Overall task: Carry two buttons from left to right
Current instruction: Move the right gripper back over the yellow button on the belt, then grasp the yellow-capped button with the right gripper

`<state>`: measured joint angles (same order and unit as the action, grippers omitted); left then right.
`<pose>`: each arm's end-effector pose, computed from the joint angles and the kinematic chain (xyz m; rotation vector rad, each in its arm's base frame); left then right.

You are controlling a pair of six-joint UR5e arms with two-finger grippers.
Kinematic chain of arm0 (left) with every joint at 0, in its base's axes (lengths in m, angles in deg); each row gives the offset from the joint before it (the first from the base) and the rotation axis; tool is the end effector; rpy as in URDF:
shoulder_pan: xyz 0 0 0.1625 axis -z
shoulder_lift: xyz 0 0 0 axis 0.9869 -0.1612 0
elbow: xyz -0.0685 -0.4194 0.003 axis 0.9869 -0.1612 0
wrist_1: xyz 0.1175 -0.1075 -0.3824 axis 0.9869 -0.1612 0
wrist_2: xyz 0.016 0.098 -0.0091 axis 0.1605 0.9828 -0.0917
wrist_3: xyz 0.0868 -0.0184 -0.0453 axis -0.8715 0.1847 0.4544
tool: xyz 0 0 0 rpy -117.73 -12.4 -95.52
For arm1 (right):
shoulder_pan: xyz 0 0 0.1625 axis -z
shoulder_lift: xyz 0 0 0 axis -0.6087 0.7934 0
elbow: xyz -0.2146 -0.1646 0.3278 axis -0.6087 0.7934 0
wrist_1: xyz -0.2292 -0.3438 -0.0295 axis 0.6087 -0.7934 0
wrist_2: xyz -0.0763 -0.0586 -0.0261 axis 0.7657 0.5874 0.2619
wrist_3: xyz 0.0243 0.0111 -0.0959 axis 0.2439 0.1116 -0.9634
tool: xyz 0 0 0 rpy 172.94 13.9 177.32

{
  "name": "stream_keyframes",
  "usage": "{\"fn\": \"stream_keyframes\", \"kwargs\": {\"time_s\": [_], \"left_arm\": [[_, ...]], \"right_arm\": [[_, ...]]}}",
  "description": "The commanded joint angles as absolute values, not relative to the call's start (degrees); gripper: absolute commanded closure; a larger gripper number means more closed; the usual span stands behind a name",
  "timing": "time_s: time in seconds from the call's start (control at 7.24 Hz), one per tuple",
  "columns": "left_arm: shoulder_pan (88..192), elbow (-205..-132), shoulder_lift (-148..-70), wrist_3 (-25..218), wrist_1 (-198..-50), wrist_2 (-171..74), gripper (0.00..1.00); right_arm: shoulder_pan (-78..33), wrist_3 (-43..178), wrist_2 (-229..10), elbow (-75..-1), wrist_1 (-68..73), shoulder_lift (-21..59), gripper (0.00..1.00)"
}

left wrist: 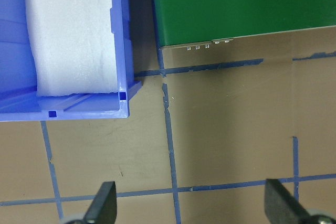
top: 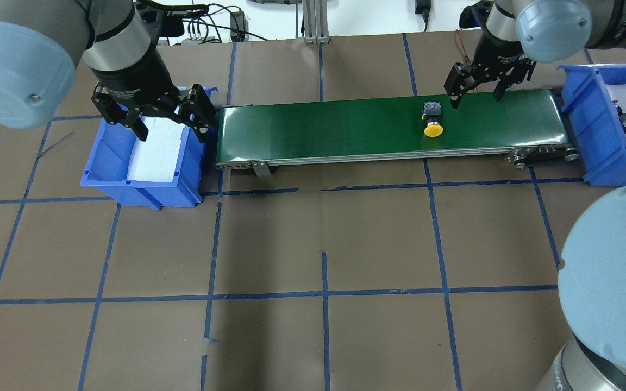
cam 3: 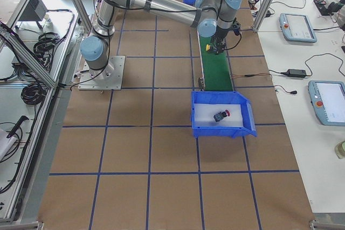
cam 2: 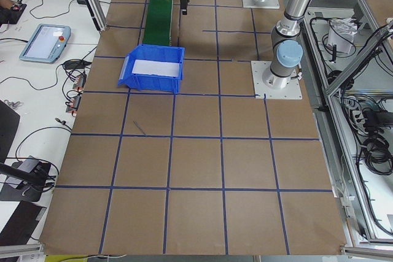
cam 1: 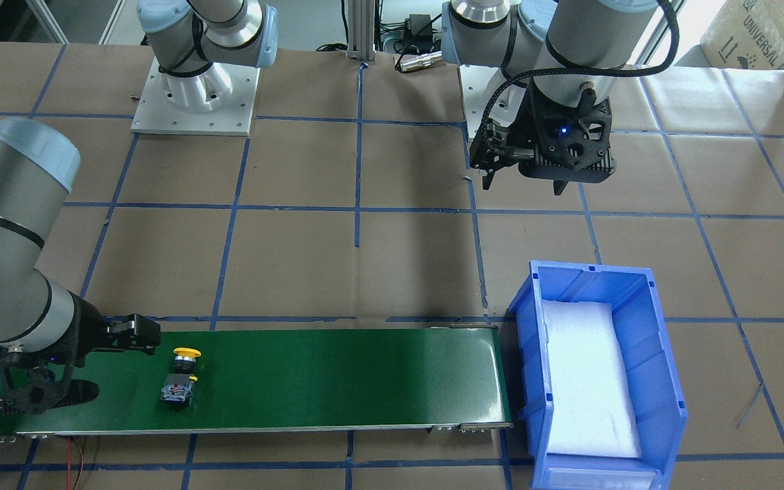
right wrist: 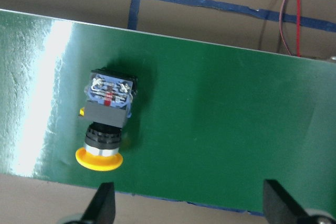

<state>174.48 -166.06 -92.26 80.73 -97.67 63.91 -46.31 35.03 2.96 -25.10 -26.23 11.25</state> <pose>-0.1645 -0.4997 0.4774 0.1360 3.1194 0.0335 0.0612 -0.6792 0.3102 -0.2697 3.1115 0.0725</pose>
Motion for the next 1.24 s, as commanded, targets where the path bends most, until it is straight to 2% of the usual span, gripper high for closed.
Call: {"fn": "stream_keyframes", "kwargs": {"time_s": [0.0,0.41,0.55,0.69,0.83,0.97,1.1], "left_arm": [[174.51,-166.07,-92.15,80.72,-97.67,63.91,0.0],[174.51,-166.07,-92.06,80.72,-97.76,63.91,0.0],[174.33,-166.07,-92.06,80.72,-97.85,63.91,0.0],[174.33,-166.07,-91.97,80.64,-97.93,63.91,0.0],[174.33,-166.07,-91.97,80.72,-97.93,63.91,0.0],[174.42,-166.07,-91.97,80.64,-97.93,63.91,0.0],[174.42,-166.07,-91.97,80.63,-97.85,63.91,0.0]], "right_arm": [[-49.07,40.22,2.82,-26.34,-33.19,9.03,0.0],[-49.08,46.48,2.91,-25.19,-36.01,5.95,0.01],[-49.08,46.92,2.91,-24.76,-36.01,5.08,0.06],[-48.99,46.93,3.08,-25.19,-35.58,4.81,0.27],[-48.99,46.93,3.69,-24.76,-34.7,4.2,0.56],[-48.64,46.84,3.7,-23.8,-34.26,4.36,0.72],[-48.55,46.84,3.87,-22.48,-34.08,4.45,0.77]]}}
